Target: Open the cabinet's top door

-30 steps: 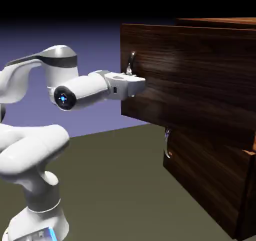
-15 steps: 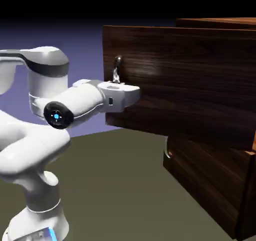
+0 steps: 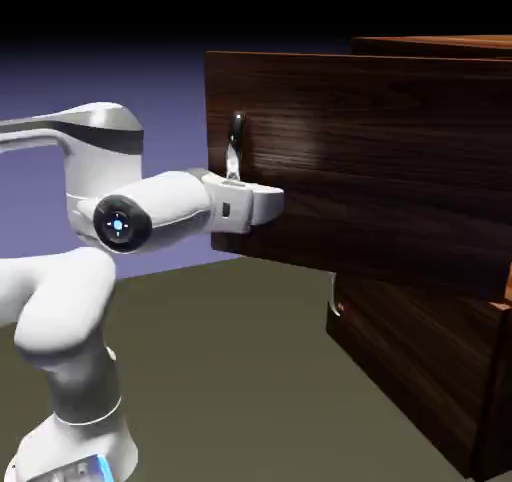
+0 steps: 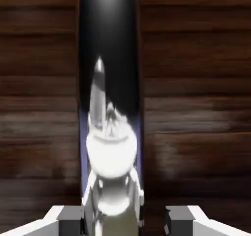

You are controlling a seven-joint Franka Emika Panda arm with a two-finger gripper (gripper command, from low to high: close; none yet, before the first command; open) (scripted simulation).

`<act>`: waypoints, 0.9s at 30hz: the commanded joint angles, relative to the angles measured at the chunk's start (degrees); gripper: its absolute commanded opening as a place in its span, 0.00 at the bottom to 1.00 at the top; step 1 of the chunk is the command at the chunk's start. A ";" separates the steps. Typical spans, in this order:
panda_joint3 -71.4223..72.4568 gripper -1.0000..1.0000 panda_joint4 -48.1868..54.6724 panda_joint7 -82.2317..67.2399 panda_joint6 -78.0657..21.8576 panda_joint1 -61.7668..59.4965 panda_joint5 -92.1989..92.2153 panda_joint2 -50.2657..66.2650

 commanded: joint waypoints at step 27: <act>-39.90 0.00 19.66 9.67 -21.49 18.50 -36.95 -6.21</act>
